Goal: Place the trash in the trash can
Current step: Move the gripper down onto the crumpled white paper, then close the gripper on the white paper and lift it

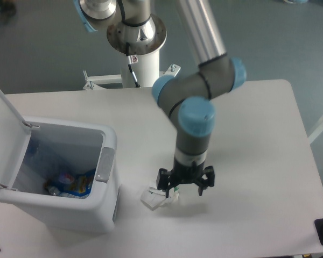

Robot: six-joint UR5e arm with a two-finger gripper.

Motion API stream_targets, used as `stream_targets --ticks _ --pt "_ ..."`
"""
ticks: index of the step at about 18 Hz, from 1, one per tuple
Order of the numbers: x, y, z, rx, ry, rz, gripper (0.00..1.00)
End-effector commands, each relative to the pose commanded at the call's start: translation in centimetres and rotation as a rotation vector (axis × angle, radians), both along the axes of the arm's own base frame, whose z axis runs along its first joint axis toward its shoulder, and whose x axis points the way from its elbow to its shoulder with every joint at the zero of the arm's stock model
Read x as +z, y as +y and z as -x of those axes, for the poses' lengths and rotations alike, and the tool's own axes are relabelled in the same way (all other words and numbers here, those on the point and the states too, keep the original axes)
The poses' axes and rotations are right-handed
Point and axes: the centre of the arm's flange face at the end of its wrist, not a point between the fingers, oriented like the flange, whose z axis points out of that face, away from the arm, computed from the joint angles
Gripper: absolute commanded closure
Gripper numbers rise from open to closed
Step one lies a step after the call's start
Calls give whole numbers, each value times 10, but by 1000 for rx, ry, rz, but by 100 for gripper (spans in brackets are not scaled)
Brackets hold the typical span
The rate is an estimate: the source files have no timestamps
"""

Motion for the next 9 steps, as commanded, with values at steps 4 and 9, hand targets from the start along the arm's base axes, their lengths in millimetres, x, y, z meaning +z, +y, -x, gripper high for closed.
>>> stream_targets --ticks 4,9 --pt "-7 5 -10 -4 -6 10 77" --pt "11 10 -3 4 -14 10 100"
